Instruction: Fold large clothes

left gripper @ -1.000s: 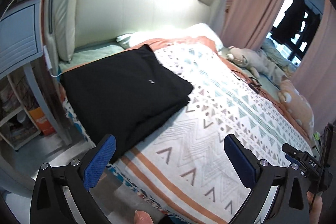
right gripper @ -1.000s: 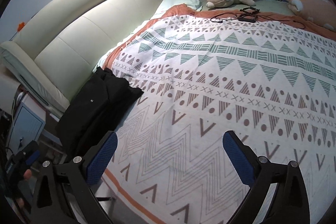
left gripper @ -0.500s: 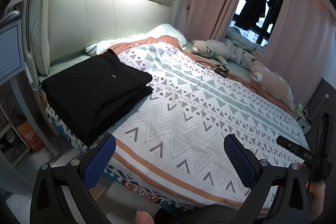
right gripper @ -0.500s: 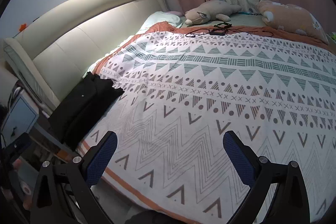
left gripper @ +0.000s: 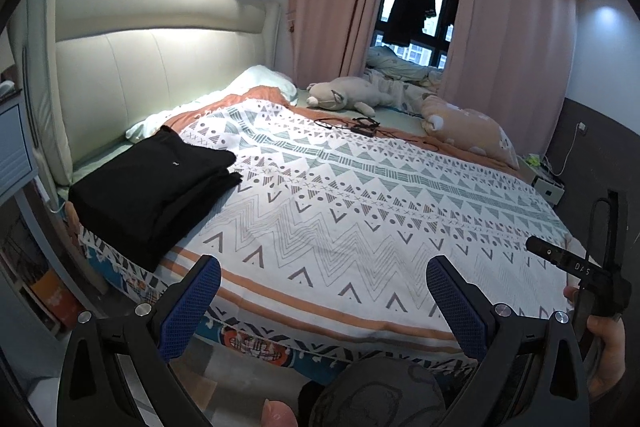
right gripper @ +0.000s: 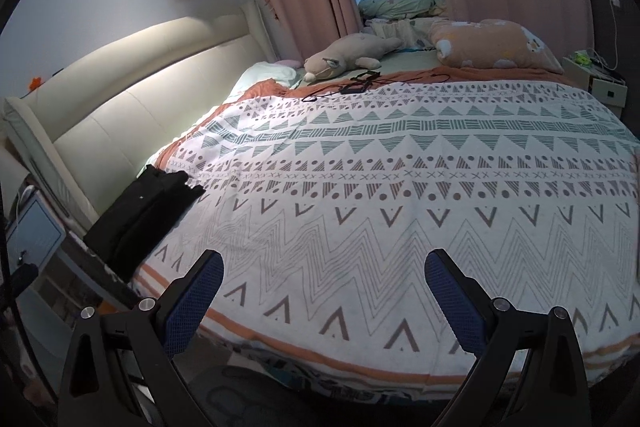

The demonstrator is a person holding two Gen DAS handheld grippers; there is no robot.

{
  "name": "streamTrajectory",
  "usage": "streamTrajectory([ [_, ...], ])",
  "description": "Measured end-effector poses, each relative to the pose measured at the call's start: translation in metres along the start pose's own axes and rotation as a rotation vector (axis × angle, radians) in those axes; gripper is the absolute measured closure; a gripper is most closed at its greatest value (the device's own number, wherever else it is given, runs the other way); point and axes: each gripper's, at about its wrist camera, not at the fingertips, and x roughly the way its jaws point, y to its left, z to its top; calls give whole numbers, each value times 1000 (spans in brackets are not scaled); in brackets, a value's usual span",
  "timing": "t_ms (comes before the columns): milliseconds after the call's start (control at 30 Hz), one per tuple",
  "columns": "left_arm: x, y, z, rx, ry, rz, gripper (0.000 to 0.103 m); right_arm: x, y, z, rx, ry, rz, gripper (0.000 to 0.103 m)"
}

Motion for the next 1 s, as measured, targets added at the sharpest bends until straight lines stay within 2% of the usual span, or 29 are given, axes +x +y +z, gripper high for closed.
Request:
streamTrajectory([
  [100, -14, -11, -9, 25, -13, -12, 1, -26, -7, -11, 7, -28, 15, 2],
  [433, -50, -43, -38, 80, -35, -53, 1, -92, -10, -49, -32, -69, -56, 2],
  [700, -76, -61, -64, 96, -67, -85, 0, -131, -7, -77, -59, -101, -76, 2],
  [900, -88, -66, -85, 112, -82, -69, 1, -149, -8, -96, -66, -125, -91, 2],
  [1000, -94, -69, -94, 122, -95, -67, 1, -158, -10, -105, -79, -152, -128, 2],
])
